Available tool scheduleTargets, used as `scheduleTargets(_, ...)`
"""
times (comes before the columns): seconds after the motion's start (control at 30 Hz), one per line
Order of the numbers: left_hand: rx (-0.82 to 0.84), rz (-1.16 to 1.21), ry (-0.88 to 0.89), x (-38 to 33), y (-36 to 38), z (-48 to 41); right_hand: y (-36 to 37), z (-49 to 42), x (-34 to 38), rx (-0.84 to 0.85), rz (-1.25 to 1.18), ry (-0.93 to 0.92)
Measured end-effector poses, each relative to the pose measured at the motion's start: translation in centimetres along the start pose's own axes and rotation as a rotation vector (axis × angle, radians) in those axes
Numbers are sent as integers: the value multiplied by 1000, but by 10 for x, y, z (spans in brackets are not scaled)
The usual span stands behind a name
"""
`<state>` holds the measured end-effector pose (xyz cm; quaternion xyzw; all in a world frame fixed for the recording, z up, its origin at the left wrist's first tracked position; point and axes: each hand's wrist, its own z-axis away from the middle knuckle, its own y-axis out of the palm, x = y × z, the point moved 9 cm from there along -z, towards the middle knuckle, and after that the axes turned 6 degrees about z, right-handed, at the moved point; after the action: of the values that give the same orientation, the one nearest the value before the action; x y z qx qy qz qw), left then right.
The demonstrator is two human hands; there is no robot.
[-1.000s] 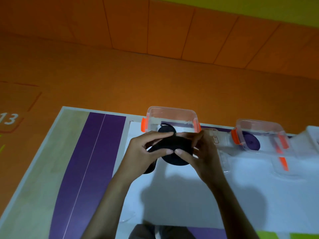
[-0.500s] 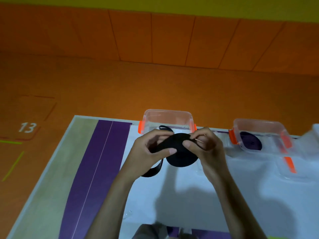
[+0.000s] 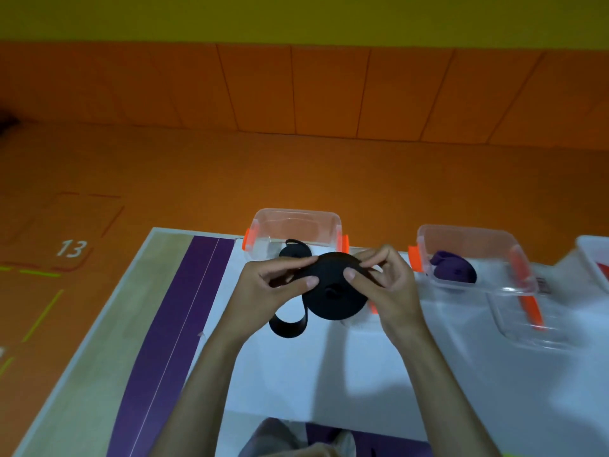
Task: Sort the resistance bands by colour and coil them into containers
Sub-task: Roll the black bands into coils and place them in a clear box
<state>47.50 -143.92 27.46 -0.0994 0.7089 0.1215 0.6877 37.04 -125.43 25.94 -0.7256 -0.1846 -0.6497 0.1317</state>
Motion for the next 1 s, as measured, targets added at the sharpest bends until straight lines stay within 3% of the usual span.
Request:
scheduleTargets(0.17, 1, 9, -46, 11, 32, 4, -10, 15, -8, 179, 80, 90)
scheduleTargets(0.3, -56, 56, -26, 16, 45, 11, -28, 19, 0, 87, 129, 7)
scheduleTargets(0.43, -121, 116, -44, 24, 47, 17, -46, 25, -7, -91, -26, 89)
scheduleTargets(0.7, -99, 172, -122, 44, 62, 29, -51, 37, -19, 25, 17, 214)
scheduleTargets(1.0, -267, 319, -215, 78, 76, 45, -56, 47, -29, -121, -17, 193)
